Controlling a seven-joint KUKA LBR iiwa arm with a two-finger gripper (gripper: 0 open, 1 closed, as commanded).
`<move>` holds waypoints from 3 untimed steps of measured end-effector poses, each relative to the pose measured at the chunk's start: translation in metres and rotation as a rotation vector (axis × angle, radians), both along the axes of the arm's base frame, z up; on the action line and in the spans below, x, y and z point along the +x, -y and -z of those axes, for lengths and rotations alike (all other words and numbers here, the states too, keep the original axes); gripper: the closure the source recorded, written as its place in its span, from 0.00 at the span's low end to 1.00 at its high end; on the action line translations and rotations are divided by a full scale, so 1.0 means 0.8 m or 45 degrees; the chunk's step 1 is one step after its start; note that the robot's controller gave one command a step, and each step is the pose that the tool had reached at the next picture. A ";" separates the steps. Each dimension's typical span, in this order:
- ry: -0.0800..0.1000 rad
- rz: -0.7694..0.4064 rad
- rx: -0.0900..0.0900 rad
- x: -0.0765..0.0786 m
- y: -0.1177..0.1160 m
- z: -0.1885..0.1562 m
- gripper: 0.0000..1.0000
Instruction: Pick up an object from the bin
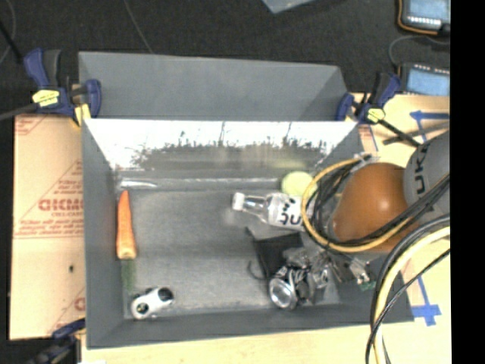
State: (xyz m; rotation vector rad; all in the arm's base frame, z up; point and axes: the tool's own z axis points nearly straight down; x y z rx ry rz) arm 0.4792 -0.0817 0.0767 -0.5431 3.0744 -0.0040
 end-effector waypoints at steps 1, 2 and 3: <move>0.005 -0.498 -0.014 0.053 -0.020 -0.012 1.00; 0.005 -0.499 -0.014 0.053 -0.020 -0.012 1.00; -0.005 -0.509 -0.009 0.052 -0.020 -0.057 1.00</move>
Offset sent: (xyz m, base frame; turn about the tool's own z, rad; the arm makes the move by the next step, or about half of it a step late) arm 0.0000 0.0000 0.0000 0.0000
